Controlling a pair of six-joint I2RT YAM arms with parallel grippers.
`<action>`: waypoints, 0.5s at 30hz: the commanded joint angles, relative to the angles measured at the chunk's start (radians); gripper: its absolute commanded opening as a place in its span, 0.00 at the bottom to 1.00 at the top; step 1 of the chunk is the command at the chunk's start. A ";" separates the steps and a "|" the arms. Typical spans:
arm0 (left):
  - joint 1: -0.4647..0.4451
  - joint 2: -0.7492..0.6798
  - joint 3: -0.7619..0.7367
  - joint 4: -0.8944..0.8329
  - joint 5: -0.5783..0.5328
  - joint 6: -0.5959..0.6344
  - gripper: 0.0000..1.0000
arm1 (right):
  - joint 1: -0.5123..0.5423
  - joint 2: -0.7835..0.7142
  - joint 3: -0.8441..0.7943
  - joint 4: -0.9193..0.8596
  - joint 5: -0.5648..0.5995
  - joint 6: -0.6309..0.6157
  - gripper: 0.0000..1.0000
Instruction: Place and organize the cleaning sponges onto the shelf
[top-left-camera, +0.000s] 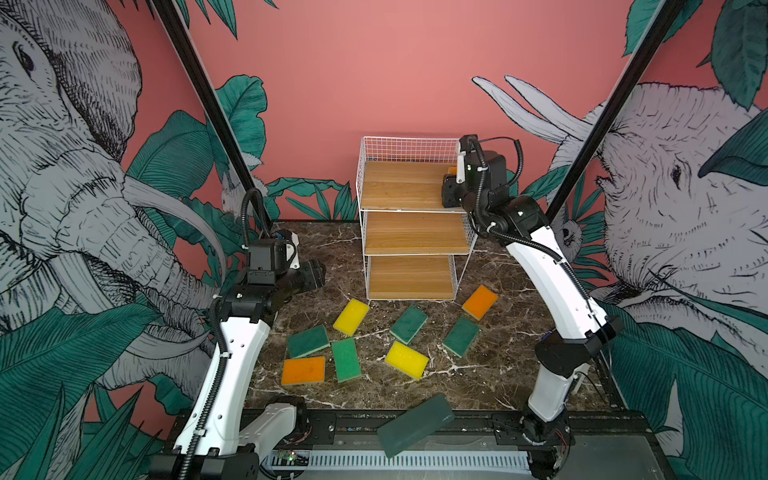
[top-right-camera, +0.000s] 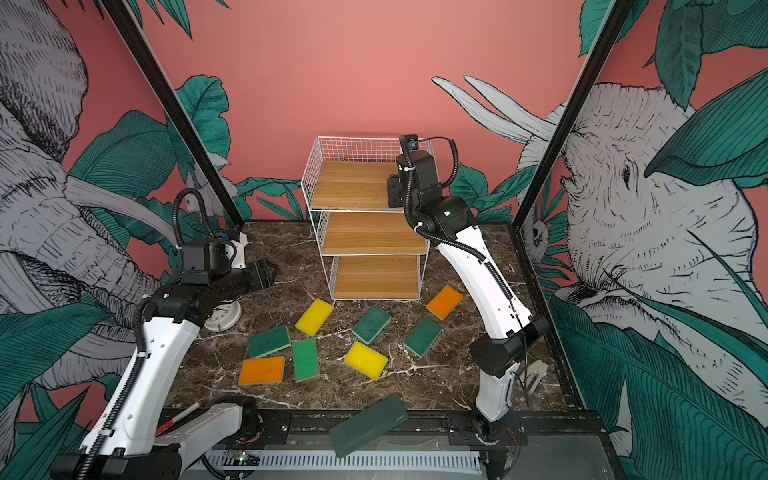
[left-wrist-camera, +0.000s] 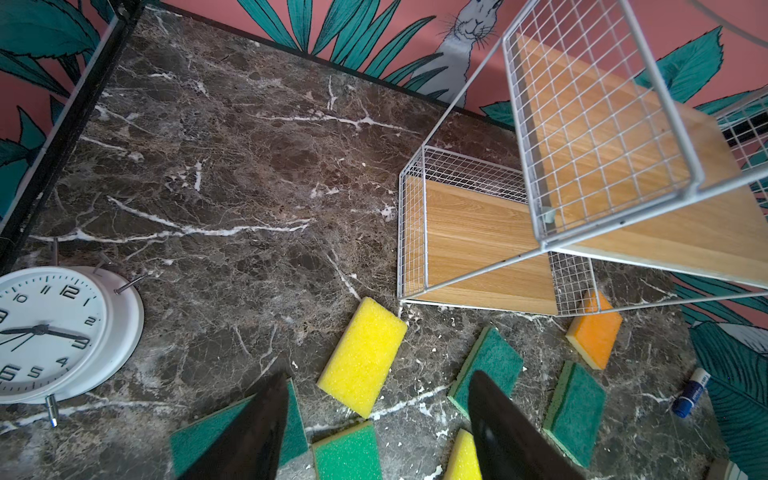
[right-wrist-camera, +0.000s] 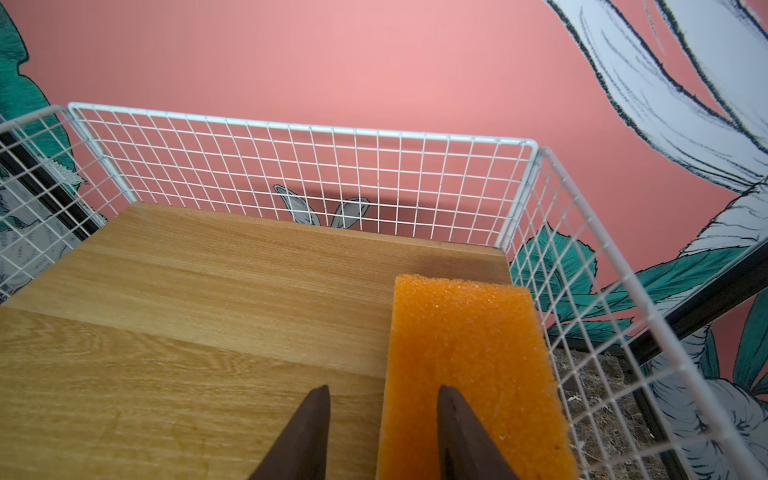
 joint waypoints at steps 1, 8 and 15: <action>0.002 -0.011 0.015 0.011 0.001 -0.012 0.70 | -0.003 -0.003 0.018 0.012 -0.023 0.006 0.50; 0.004 -0.012 0.019 0.008 0.006 -0.012 0.70 | 0.002 -0.041 -0.026 0.056 -0.031 -0.008 0.52; 0.002 -0.015 0.030 0.000 0.009 -0.010 0.70 | 0.024 -0.065 -0.025 0.077 -0.021 -0.063 0.56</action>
